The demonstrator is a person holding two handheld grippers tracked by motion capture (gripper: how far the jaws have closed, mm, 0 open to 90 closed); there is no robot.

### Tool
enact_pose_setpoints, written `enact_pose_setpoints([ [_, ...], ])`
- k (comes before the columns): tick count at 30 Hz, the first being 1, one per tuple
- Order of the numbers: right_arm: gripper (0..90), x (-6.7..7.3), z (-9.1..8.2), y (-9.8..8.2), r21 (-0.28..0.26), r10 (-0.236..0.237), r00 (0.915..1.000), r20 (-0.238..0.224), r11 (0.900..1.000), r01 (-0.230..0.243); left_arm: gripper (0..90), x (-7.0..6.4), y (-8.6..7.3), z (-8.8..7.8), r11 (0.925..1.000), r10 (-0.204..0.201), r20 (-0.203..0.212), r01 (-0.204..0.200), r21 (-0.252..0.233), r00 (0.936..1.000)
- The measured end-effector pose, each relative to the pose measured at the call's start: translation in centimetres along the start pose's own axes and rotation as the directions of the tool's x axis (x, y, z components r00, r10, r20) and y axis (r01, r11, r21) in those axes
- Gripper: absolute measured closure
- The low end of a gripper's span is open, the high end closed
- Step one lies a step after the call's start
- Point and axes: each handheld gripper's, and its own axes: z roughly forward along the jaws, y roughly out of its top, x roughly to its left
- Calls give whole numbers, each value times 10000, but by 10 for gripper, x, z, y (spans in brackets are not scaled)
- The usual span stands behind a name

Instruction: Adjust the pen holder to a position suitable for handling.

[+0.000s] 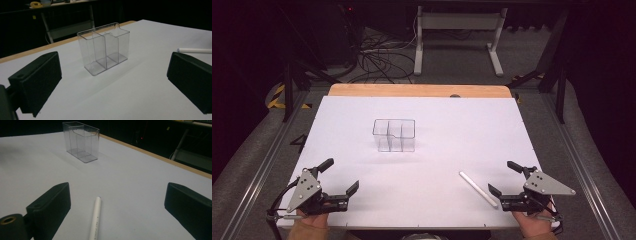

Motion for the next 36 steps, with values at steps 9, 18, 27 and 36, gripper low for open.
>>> enact_pose_setpoints([
  [9, 76, 0, 6, 12, 274, -67, 9998, -196, 9996, 73, 4, -2, 0, 0, 10000, 64, -111, -63, 63, 9999],
  [18, 80, 1, 23, 27, 735, -144, 9987, -489, 9971, 179, 4, -2, 0, 0, 9999, 93, -161, -92, 70, 9998],
  [27, 80, 4, 40, 43, 961, -330, 9961, -819, 9945, 409, 4, -3, 0, 1, 9999, 121, -140, -120, 91, 9998],
  [36, 80, 4, 54, 50, 1097, -326, 9939, -1055, 9930, 442, 4, -3, 0, 2, 9996, 208, -124, -206, 173, 9997],
])
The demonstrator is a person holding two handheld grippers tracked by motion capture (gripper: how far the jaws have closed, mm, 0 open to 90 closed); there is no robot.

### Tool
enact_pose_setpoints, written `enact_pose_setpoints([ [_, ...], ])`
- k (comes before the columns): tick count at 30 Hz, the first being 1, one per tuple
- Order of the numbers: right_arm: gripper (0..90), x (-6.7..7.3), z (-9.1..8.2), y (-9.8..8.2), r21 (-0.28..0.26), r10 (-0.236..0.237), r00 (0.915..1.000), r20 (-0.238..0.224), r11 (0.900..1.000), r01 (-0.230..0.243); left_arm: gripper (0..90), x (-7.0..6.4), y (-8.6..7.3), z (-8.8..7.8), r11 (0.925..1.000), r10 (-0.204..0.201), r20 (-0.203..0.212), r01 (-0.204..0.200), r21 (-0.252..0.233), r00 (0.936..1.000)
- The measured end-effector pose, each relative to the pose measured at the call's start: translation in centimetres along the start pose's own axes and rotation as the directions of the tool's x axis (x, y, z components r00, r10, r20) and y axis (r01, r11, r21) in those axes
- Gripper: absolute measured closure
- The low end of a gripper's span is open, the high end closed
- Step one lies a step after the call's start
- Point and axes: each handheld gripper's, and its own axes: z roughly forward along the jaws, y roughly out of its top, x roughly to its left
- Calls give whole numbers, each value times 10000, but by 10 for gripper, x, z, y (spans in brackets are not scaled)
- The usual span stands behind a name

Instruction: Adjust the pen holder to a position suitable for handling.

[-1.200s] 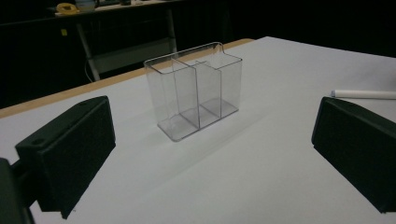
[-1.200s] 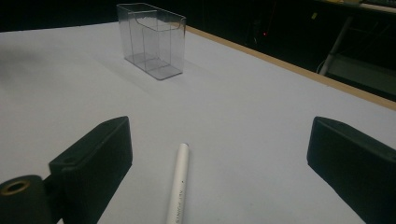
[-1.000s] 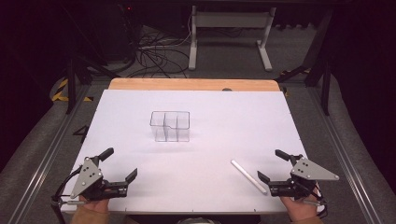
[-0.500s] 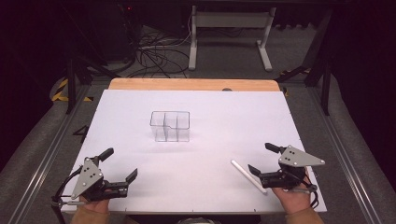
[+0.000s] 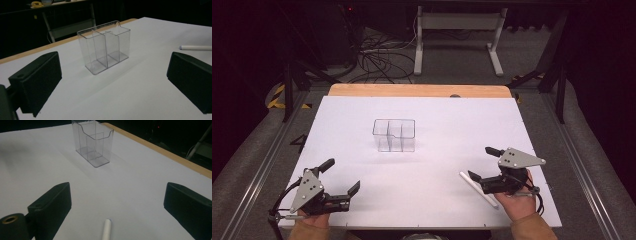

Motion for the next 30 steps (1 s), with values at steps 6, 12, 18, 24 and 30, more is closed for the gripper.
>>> enact_pose_setpoints([
  [6, 71, 0, 8, 7, 135, -121, 9999, -100, 9998, 122, 4, 0, 0, 0, 10000, -3, -13, 3, -8, 10000],
  [12, 66, 1, 14, 14, 360, -450, 9990, -85, 9983, 453, 4, 0, 0, 0, 10000, -1, -7, 1, -11, 10000],
  [18, 52, 0, 20, 16, 490, -353, 9991, -237, 9981, 364, 5, 1, 0, 0, 10000, -2, -15, 2, 6, 10000],
  [24, 42, -2, 22, 18, 704, -164, 9990, -404, 9973, 192, 6, 1, 0, 0, 10000, -11, -28, 11, -6, 10000],
  [30, 42, -3, 22, 21, 929, -86, 9992, -394, 9956, 123, 7, 1, 0, 0, 10000, 0, -26, 0, -1, 10000],
])
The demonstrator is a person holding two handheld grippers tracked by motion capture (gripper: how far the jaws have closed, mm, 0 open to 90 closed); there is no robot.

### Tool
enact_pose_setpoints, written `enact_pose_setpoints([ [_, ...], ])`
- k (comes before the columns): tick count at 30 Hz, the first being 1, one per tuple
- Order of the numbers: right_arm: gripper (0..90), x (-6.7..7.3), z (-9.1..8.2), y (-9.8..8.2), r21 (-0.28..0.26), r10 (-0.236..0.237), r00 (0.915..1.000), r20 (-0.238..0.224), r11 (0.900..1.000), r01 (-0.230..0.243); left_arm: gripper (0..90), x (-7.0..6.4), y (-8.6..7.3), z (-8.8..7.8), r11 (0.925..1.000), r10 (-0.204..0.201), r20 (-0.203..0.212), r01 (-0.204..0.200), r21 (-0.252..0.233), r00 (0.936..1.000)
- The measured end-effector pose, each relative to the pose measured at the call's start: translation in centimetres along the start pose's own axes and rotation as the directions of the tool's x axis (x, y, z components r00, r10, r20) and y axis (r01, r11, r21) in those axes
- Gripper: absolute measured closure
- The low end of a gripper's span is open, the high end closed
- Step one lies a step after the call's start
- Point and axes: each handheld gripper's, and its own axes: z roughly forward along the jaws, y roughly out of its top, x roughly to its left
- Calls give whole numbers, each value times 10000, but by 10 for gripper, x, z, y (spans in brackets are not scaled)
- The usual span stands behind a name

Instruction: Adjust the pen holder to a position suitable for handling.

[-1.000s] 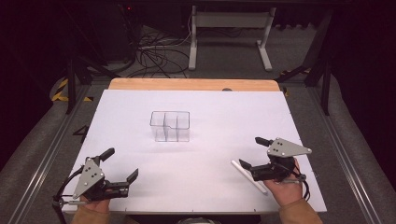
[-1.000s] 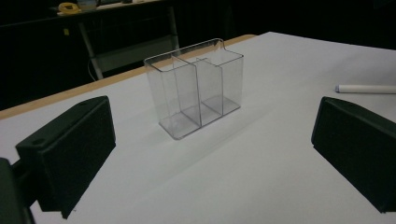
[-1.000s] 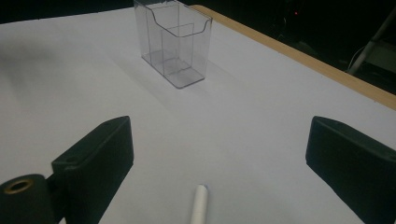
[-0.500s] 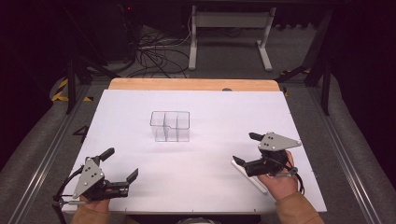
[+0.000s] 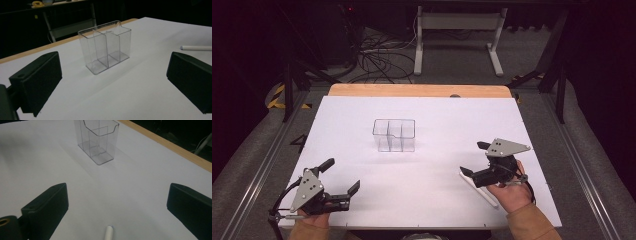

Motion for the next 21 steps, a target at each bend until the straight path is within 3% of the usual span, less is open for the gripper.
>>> enact_pose_setpoints([
  [3, 55, 0, 1, 0, 131, 6, 10000, -93, 9999, -5, 7, 0, 0, 0, 10000, -10, -30, 10, 2, 10000],
  [8, 120, -2, 3, 2, 920, 434, 9974, -581, 9950, -379, 7, 0, 0, 0, 10000, -23, -34, 23, 6, 10000],
  [11, 161, -1, 2, 4, 1261, 449, 9967, -670, 9914, -361, 7, 0, 0, 0, 10000, -4, -40, 4, 12, 10000],
  [15, 191, 0, 3, 7, 1837, 602, 9945, -853, 9820, -437, 8, 0, 0, 0, 10000, 1, -36, -1, -3, 10000],
  [20, 219, 2, 7, 8, 2648, 507, 9960, -734, 9639, -296, 8, 0, 0, 0, 10000, -17, -34, 17, 19, 10000],
  [21, 219, 2, 7, 8, 2648, 507, 9960, -734, 9639, -296, 8, 0, 0, 0, 10000, -12, -33, 12, 14, 10000],
])
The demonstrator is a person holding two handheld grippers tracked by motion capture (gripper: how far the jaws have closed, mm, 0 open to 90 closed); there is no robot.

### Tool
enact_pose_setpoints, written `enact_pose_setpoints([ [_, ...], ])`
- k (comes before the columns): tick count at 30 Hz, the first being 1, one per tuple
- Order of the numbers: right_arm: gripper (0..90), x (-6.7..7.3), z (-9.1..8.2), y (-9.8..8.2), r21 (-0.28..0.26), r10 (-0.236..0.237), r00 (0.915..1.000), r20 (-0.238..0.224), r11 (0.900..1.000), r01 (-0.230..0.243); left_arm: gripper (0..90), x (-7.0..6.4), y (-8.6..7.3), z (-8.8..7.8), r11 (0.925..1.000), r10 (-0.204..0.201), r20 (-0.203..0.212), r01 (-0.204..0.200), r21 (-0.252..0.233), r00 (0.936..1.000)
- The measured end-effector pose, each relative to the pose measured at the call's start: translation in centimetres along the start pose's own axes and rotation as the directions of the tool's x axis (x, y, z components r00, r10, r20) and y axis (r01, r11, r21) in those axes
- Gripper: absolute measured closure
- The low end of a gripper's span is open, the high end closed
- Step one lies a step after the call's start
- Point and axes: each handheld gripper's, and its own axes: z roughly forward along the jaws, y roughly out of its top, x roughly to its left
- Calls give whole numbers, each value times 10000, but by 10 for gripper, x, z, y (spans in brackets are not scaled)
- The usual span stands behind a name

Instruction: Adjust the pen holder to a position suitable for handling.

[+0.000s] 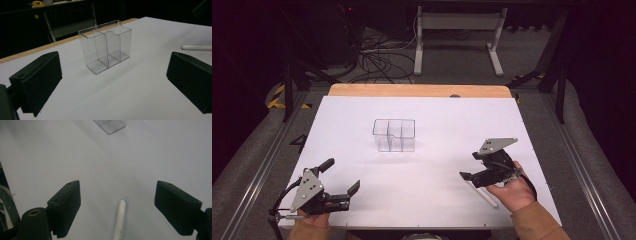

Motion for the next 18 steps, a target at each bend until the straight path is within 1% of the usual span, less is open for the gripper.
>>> enact_pose_setpoints([
  [2, 223, 0, 3, 0, 308, -28, 10000, 96, 9995, 25, 8, 0, 0, 0, 10000, 2, -9, -2, -1, 10000],
  [5, 239, 0, 8, 0, 925, -18, 10000, 29, 9957, 15, 8, 0, 0, 0, 10000, -5, -31, 5, 7, 10000],
  [9, 268, 0, 15, 1, 1720, 53, 10000, 41, 9851, -60, 8, 0, 0, 0, 10000, 15, -27, -15, 11, 10000],
  [10, 276, 0, 17, 1, 1897, 93, 9999, 95, 9818, -110, 8, 0, 0, 0, 10000, 5, -23, -5, -3, 10000],
  [14, 304, 0, 23, 1, 2543, 159, 9999, 43, 9670, -165, 8, 0, 0, 0, 10000, 0, -37, 0, 5, 10000],
  [17, 347, 2, 27, 1, 3068, 25, 10000, 56, 9518, -41, 9, 0, 0, 0, 10000, 0, -43, 0, 5, 10000],
  [18, 356, 2, 29, 0, 3218, 77, 10000, 59, 9468, -92, 9, 0, 0, 0, 10000, -3, -45, 4, 4, 10000],
])
